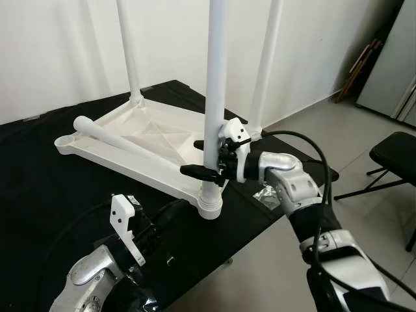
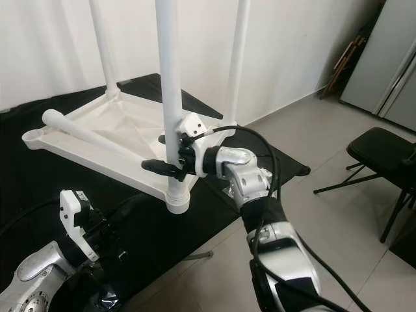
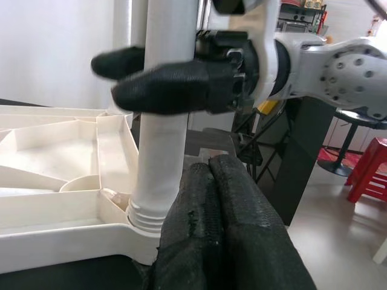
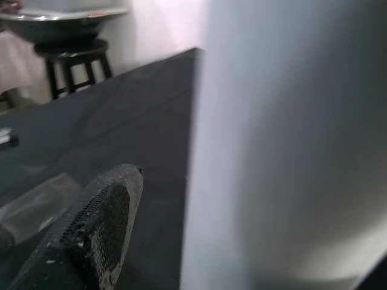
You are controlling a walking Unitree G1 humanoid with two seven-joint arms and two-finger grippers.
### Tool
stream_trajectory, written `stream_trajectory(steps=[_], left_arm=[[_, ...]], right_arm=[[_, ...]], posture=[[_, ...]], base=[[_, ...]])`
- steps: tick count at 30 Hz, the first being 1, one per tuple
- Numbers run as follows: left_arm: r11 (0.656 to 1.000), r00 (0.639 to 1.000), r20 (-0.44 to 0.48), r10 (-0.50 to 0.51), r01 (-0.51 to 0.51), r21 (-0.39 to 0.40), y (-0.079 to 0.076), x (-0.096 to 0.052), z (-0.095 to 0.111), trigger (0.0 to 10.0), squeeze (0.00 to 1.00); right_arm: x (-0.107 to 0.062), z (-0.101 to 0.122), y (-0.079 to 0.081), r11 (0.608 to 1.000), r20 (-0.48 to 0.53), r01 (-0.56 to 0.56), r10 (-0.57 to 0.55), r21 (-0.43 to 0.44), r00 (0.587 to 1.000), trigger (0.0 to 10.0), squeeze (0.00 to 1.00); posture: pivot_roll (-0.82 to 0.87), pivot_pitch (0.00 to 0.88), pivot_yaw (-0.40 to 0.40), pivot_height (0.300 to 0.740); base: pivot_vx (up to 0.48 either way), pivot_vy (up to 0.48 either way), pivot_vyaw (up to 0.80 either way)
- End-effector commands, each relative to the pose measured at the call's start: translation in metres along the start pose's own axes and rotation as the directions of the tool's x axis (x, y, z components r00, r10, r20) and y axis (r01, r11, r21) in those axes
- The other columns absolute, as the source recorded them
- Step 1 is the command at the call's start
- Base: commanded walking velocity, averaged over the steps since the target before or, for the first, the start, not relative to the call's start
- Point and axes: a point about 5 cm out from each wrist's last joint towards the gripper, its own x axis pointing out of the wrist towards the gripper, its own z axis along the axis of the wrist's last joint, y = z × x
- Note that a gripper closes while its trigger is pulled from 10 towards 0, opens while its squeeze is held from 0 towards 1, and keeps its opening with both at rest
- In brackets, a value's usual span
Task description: Building children table
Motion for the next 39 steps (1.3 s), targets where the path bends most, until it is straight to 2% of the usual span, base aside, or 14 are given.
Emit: stream_trajectory(steps=[1, 4, 5, 6, 7, 14, 24, 26, 28, 29, 30, 31, 34, 39], left_arm=[[1.000, 1.000, -0.004, 0.000, 0.000, -0.010, -0.002, 0.000, -0.003, 10.0, 0.00], [1.000, 1.000, -0.004, 0.000, -0.001, -0.010, -0.002, 0.000, -0.003, 10.0, 0.00], [1.000, 1.000, -0.005, 0.000, 0.000, -0.011, -0.002, 0.000, -0.003, 10.0, 0.00], [1.000, 1.000, -0.005, 0.000, 0.000, -0.010, -0.002, 0.000, -0.003, 10.0, 0.00], [1.000, 1.000, -0.006, 0.000, 0.000, -0.010, -0.002, 0.000, -0.003, 10.0, 0.00], [1.000, 1.000, -0.006, 0.001, -0.001, -0.011, -0.002, -0.001, -0.002, 10.0, 0.00], [1.000, 1.000, -0.008, 0.001, -0.001, -0.010, -0.001, -0.001, -0.001, 10.0, 0.00], [1.000, 1.000, -0.009, 0.001, -0.001, -0.010, 0.000, -0.002, -0.001, 10.0, 0.00], [1.000, 1.000, -0.009, 0.001, -0.001, -0.009, 0.001, -0.003, -0.001, 10.0, 0.00], [1.000, 1.000, -0.009, 0.001, -0.001, -0.009, 0.001, -0.003, -0.001, 10.0, 0.00], [1.000, 1.000, -0.009, 0.001, -0.001, -0.009, 0.001, -0.003, 0.000, 10.0, 0.00], [1.000, 1.000, -0.012, 0.000, 0.000, -0.006, 0.002, -0.003, 0.000, 10.0, 0.00], [1.000, 1.000, -0.015, 0.000, 0.000, -0.002, 0.002, -0.003, -0.001, 10.0, 0.00], [1.000, 1.000, -0.010, 0.003, -0.003, -0.009, 0.002, -0.002, -0.002, 10.0, 0.00]], right_arm=[[0.000, 0.004, -0.004, 1.000, 0.000, -0.019, 0.019, -0.017, 1.000, 10.0, 0.00], [0.000, 0.006, -0.005, 0.999, 0.006, -0.031, 0.031, -0.017, 1.000, 10.0, 0.00], [0.000, 0.007, -0.006, 0.999, 0.012, -0.037, 0.037, -0.008, 0.999, 6.1, 0.00], [0.000, 0.007, -0.006, 0.999, 0.016, -0.040, 0.040, 0.003, 0.999, 6.1, 0.00], [-0.001, 0.006, -0.006, 0.998, 0.022, -0.057, 0.056, 0.016, 0.998, 0.0, 0.00], [-0.004, 0.000, -0.008, 0.997, 0.034, -0.070, 0.069, 0.036, 0.997, 0.0, 0.00], [-0.011, -0.009, -0.016, 0.980, 0.056, 0.183, -0.188, 0.078, 0.981, 0.0, 0.00], [-0.007, -0.022, -0.013, 0.924, 0.024, 0.312, -0.325, 0.221, 0.946, 0.0, 0.00], [-0.008, -0.053, -0.004, 0.661, -0.125, 0.686, -0.687, 0.304, 0.716, 0.0, 0.00], [-0.008, -0.053, -0.004, 0.661, -0.125, 0.686, -0.687, 0.304, 0.716, 0.0, 0.00], [-0.005, -0.064, 0.010, 0.607, -0.154, 0.726, -0.723, 0.322, 0.673, 0.0, 0.00], [-0.004, -0.066, 0.018, 0.606, -0.144, 0.747, -0.742, 0.274, 0.655, 0.0, 0.00], [0.000, -0.058, 0.017, 0.667, -0.095, 0.708, -0.709, 0.230, 0.699, 0.0, 0.00], [-0.001, -0.062, 0.010, 0.665, -0.132, 0.712, -0.703, 0.225, 0.699, 0.0, 0.00]], posture=[[0.02, 0.000, -0.040, 0.740], [0.02, 0.000, -0.041, 0.740], [0.02, 0.000, -0.041, 0.740], [0.02, 0.000, -0.042, 0.740], [0.02, 0.000, -0.043, 0.740], [0.02, 0.000, -0.042, 0.740], [-0.01, 0.000, -0.037, 0.740], [-0.01, 0.000, -0.039, 0.740], [-0.03, 0.000, -0.033, 0.740], [-0.03, 0.000, -0.033, 0.740], [-0.03, 0.000, -0.035, 0.740], [-0.02, 0.000, -0.038, 0.740], [-0.03, 0.000, -0.029, 0.740], [-0.02, 0.000, -0.046, 0.740]], base=[[0.000, 0.000, 0.00], [0.000, 0.000, 0.00], [0.000, 0.000, 0.00], [0.000, 0.000, 0.00], [0.000, 0.000, 0.00], [0.000, 0.000, 0.00], [0.000, 0.000, 0.00], [0.000, 0.000, 0.00], [0.000, 0.000, 0.00], [0.000, 0.000, 0.00], [0.000, 0.000, 0.00], [0.000, 0.000, 0.00], [0.000, 0.000, 0.00], [0.000, 0.000, 0.00]])
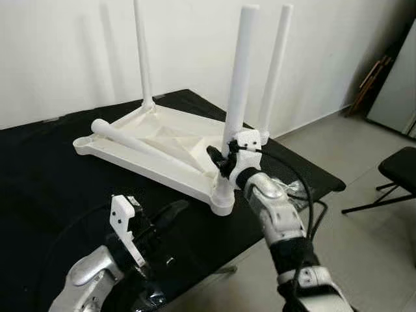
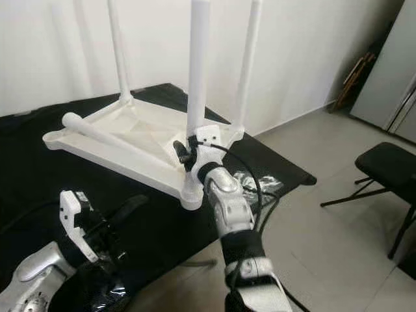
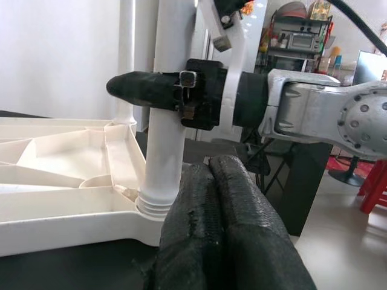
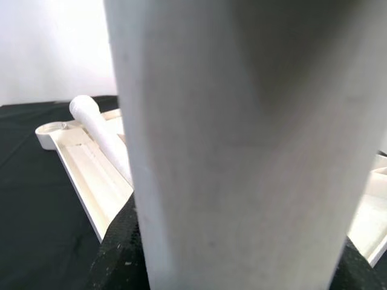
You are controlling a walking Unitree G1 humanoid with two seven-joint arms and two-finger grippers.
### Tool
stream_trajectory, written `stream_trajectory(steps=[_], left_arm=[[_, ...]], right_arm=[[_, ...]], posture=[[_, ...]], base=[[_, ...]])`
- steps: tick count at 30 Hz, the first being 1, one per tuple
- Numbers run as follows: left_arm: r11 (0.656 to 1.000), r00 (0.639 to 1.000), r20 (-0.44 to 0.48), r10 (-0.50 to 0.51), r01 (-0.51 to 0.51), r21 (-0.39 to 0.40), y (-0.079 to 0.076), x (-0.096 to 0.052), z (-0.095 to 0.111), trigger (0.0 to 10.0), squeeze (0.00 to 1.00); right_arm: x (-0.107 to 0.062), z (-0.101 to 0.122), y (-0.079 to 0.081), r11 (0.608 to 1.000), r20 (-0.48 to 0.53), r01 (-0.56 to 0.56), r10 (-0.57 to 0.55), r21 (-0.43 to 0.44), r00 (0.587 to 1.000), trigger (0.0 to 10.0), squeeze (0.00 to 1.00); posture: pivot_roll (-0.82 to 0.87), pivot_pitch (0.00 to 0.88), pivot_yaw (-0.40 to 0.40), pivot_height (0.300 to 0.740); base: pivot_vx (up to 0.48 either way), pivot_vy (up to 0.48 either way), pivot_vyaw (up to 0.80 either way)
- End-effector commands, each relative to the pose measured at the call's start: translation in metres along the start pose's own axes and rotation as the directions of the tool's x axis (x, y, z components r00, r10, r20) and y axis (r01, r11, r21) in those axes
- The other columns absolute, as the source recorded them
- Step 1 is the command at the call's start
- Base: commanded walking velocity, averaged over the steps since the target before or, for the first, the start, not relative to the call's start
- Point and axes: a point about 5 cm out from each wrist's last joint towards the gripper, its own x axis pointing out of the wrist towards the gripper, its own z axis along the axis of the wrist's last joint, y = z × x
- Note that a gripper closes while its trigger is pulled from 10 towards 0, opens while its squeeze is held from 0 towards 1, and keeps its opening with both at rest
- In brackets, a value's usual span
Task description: Building children table
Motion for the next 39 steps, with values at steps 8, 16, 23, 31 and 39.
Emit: stream_trajectory(steps=[8, 16, 23, 31, 39], left_arm=[[1.000, 1.000, -0.010, 0.004, -0.004, -0.004, 0.002, 0.000, -0.002, 10.0, 0.00], [1.000, 1.000, -0.012, -0.002, 0.002, -0.006, 0.001, 0.002, -0.004, 10.0, 0.00], [1.000, 1.000, -0.016, -0.002, 0.002, -0.002, -0.001, 0.002, -0.005, 10.0, 0.00], [1.000, 1.000, -0.022, -0.003, 0.003, -0.002, -0.004, 0.000, -0.006, 10.0, 0.00], [1.000, 1.000, -0.021, -0.003, 0.003, -0.006, -0.005, -0.001, -0.005, 10.0, 0.00]], right_arm=[[-0.007, -0.013, 0.004, 0.990, -0.117, -0.135, 0.139, 0.035, 0.983, 10.0, 1.00], [-0.002, 0.011, -0.007, 0.910, -0.083, -0.408, 0.402, -0.075, 0.912, 10.0, 1.00], [-0.004, 0.022, -0.018, 0.752, -0.157, -0.640, 0.621, -0.157, 0.768, 10.0, 0.00], [0.003, 0.031, -0.017, 0.682, -0.184, -0.723, 0.701, -0.108, 0.689, 0.0, 0.00], [0.002, 0.029, -0.022, 0.681, -0.178, -0.724, 0.703, -0.109, 0.688, 0.0, 0.00]], posture=[[-0.03, 0.000, -0.036, 0.740], [-0.02, 0.000, -0.038, 0.740], [0.00, 0.000, -0.048, 0.740], [0.02, 0.000, -0.052, 0.740], [0.02, 0.000, -0.047, 0.740]], base=[[0.000, 0.000, 0.00], [0.000, 0.000, 0.00], [0.000, 0.000, 0.00], [0.000, 0.000, 0.00], [0.000, 0.000, 0.00]])
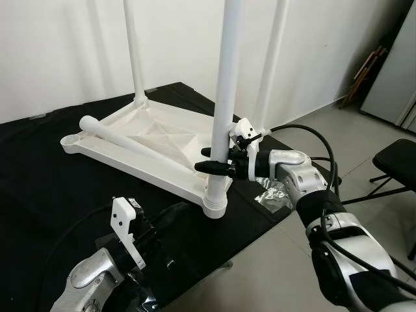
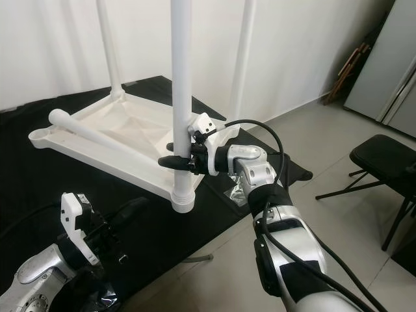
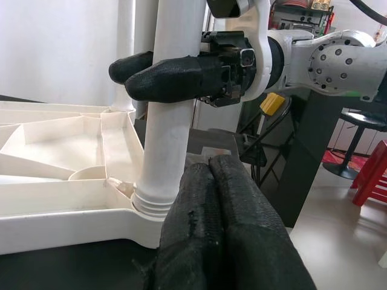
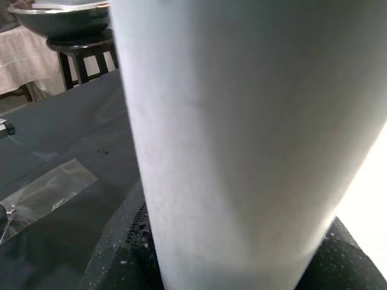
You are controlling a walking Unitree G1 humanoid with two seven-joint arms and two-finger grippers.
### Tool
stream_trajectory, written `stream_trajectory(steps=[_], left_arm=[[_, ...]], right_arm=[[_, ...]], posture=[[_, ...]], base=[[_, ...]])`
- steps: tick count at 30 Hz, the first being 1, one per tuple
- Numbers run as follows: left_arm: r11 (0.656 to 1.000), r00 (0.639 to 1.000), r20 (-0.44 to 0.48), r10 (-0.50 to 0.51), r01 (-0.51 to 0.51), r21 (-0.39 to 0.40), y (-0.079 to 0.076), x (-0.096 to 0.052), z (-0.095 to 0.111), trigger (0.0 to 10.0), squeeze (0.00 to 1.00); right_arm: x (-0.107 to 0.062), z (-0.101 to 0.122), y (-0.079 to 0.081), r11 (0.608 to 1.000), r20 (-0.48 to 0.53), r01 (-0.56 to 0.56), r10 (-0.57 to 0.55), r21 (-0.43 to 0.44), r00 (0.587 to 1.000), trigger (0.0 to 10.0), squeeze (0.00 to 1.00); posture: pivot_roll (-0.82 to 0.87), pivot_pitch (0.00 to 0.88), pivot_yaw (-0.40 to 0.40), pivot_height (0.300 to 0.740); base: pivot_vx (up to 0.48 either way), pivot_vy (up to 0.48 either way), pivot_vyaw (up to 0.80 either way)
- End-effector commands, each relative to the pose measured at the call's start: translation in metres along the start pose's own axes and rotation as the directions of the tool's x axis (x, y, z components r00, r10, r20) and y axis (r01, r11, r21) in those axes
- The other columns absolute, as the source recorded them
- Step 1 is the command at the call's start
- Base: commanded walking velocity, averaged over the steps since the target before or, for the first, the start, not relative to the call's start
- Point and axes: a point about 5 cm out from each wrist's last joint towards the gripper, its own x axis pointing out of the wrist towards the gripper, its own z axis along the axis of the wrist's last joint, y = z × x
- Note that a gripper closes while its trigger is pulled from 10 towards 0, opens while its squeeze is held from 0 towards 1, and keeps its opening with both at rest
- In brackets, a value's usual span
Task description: Building children table
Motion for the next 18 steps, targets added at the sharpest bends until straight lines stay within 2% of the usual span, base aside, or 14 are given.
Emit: stream_trajectory(steps=[1, 4, 6, 8, 9, 10, 11, 12, 13, 14, 15, 16, 18], left_arm=[[1.000, 1.000, -0.009, -0.005, 0.005, -0.004, -0.002, 0.000, -0.002, 10.0, 0.00], [1.000, 1.000, -0.009, -0.006, 0.005, -0.004, -0.002, 0.000, -0.002, 10.0, 0.00], [1.000, 1.000, -0.006, -0.003, 0.003, -0.003, -0.001, 0.000, -0.001, 10.0, 0.00], [1.000, 1.000, -0.005, -0.001, 0.001, -0.003, -0.001, 0.000, -0.001, 10.0, 0.00], [1.000, 1.000, -0.004, -0.001, 0.001, -0.004, 0.000, 0.000, -0.001, 10.0, 0.00], [1.000, 1.000, -0.004, -0.003, 0.003, -0.005, 0.001, 0.000, 0.000, 10.0, 0.00], [1.000, 1.000, -0.004, -0.003, 0.003, -0.005, 0.001, 0.000, 0.000, 10.0, 0.00], [1.000, 1.000, -0.006, -0.006, 0.006, -0.005, 0.002, -0.001, 0.000, 10.0, 0.00], [1.000, 1.000, -0.006, -0.006, 0.006, -0.005, 0.002, -0.001, 0.000, 10.0, 0.00], [1.000, 1.000, -0.006, -0.008, 0.008, -0.005, 0.002, 0.000, 0.001, 10.0, 0.00], [1.000, 1.000, -0.006, -0.008, 0.008, -0.005, 0.002, 0.000, 0.001, 10.0, 0.00], [1.000, 1.000, -0.006, -0.008, 0.008, -0.005, 0.004, 0.000, 0.001, 10.0, 0.00], [1.000, 1.000, -0.007, -0.007, 0.007, -0.004, 0.004, 0.000, 0.000, 10.0, 0.00]], right_arm=[[0.002, -0.002, 0.000, 1.000, -0.013, 0.010, -0.010, -0.010, 1.000, 0.0, 0.00], [0.001, -0.003, -0.001, 1.000, -0.014, 0.023, -0.023, -0.011, 1.000, 0.0, 0.00], [-0.001, -0.008, -0.005, 0.988, -0.005, 0.154, -0.154, 0.007, 0.988, 0.0, 0.00], [-0.002, -0.010, -0.005, 0.981, -0.003, 0.191, -0.191, 0.014, 0.982, 0.0, 0.00], [-0.002, -0.015, -0.005, 0.963, -0.005, 0.264, -0.264, 0.049, 0.964, 0.0, 0.00], [0.001, -0.023, -0.002, 0.926, -0.019, 0.368, -0.368, 0.080, 0.930, 0.0, 0.00], [0.001, -0.023, -0.002, 0.926, -0.019, 0.368, -0.368, 0.080, 0.930, 0.0, 0.00], [0.004, -0.034, 0.001, 0.800, -0.023, 0.579, -0.583, 0.157, 0.812, 0.0, 0.00], [0.004, -0.034, 0.001, 0.800, -0.023, 0.579, -0.583, 0.157, 0.812, 0.0, 0.00], [0.005, -0.046, 0.013, 0.685, -0.045, 0.700, -0.707, 0.204, 0.705, 0.0, 0.00], [0.005, -0.046, 0.013, 0.685, -0.045, 0.700, -0.707, 0.204, 0.705, 0.0, 0.00], [0.011, -0.056, 0.029, 0.662, -0.066, 0.720, -0.725, 0.210, 0.686, 0.0, 0.00], [0.013, -0.054, 0.032, 0.656, -0.051, 0.729, -0.736, 0.196, 0.675, 0.0, 0.00]], posture=[[0.01, 0.000, -0.047, 0.740], [0.01, 0.000, -0.048, 0.740], [-0.01, 0.000, -0.038, 0.740], [-0.01, 0.000, -0.038, 0.740], [-0.02, 0.000, -0.035, 0.740], [-0.02, 0.000, -0.036, 0.740], [-0.02, 0.000, -0.036, 0.740], [-0.03, 0.000, -0.031, 0.740], [-0.03, 0.000, -0.031, 0.740], [-0.03, 0.000, -0.028, 0.740], [-0.03, 0.000, -0.028, 0.740], [-0.03, 0.000, -0.019, 0.740], [-0.04, 0.000, -0.012, 0.740]], base=[[0.000, 0.000, 0.00], [0.000, 0.000, 0.00], [0.000, 0.000, 0.00], [0.000, 0.000, 0.00], [0.000, 0.000, 0.00], [0.000, 0.000, 0.00], [0.000, 0.000, 0.00], [0.000, 0.000, 0.00], [0.000, 0.000, 0.00], [0.000, 0.000, 0.00], [0.000, 0.000, 0.00], [0.000, 0.000, 0.00], [0.000, 0.000, 0.00]])
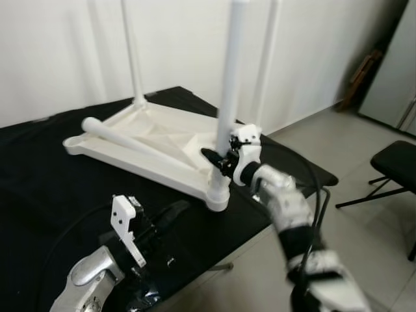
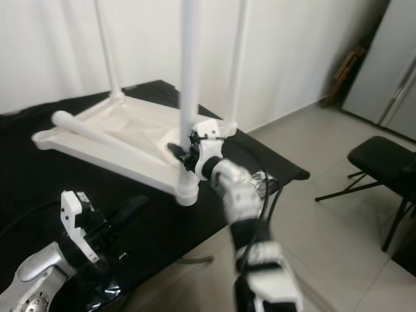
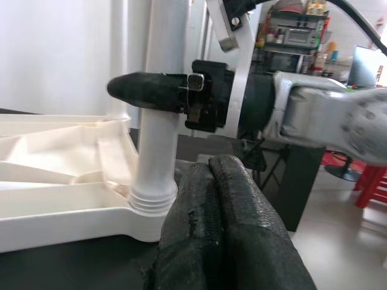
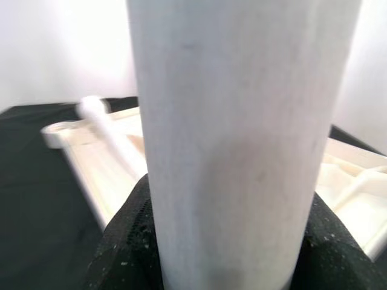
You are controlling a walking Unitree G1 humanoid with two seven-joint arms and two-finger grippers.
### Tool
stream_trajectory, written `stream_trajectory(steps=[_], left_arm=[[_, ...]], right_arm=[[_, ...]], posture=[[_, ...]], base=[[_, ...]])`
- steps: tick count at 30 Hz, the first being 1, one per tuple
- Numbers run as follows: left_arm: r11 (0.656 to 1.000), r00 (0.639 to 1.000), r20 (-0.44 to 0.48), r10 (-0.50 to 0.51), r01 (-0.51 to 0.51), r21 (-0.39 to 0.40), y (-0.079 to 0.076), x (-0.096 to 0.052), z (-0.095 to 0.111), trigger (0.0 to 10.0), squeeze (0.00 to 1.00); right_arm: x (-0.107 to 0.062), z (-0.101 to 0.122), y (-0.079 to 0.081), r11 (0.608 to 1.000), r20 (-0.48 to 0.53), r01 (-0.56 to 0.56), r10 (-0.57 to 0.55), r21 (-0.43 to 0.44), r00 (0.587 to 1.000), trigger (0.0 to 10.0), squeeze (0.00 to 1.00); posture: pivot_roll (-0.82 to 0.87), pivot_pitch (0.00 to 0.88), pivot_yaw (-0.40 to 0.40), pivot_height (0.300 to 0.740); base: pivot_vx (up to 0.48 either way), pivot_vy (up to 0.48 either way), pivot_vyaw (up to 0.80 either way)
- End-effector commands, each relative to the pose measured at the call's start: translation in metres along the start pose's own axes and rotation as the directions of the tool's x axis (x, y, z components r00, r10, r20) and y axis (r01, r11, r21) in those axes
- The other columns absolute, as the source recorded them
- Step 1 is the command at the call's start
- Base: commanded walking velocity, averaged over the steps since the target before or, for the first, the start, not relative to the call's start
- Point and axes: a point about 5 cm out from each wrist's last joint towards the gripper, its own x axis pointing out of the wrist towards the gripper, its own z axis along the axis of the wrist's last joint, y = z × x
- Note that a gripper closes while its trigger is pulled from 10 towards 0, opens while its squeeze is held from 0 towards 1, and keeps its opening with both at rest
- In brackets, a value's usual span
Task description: Building children table
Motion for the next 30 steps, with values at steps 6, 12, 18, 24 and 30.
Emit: stream_trajectory(steps=[6, 12, 18, 24, 30], left_arm=[[1.000, 1.000, -0.018, -0.010, 0.010, -0.011, 0.004, 0.001, -0.003, 10.0, 0.00], [1.000, 1.000, -0.014, -0.002, 0.002, -0.006, 0.004, 0.001, -0.003, 10.0, 0.00], [1.000, 1.000, -0.018, -0.011, 0.011, -0.006, 0.002, 0.003, -0.004, 10.0, 0.00], [1.000, 1.000, -0.016, -0.012, 0.011, -0.006, 0.002, 0.004, -0.005, 10.0, 0.00], [1.000, 1.000, -0.019, -0.016, 0.016, -0.006, 0.001, 0.004, -0.005, 10.0, 0.00]], right_arm=[[0.000, -0.024, -0.011, 0.999, -0.123, 0.045, -0.045, -0.002, 0.991, 0.0, 0.00], [-0.003, -0.020, 0.001, 0.999, -0.142, -0.035, 0.036, 0.006, 0.989, 10.0, 0.62], [-0.002, 0.009, 0.011, 0.899, -0.104, -0.438, 0.433, -0.028, 0.895, 10.0, 1.00], [0.007, 0.037, -0.010, 0.766, -0.130, -0.621, 0.607, -0.167, 0.784, 10.0, 0.00], [0.010, 0.047, -0.018, 0.683, -0.165, -0.718, 0.699, -0.137, 0.696, 10.0, 0.00]], posture=[[-0.04, 0.000, -0.030, 0.740], [-0.02, 0.000, -0.034, 0.740], [-0.03, 0.000, -0.036, 0.740], [-0.01, 0.000, -0.038, 0.740], [-0.01, 0.000, -0.042, 0.740]], base=[[0.000, 0.000, 0.00], [0.000, 0.000, 0.00], [0.000, 0.000, 0.00], [0.000, 0.000, 0.00], [0.000, 0.000, 0.00]])
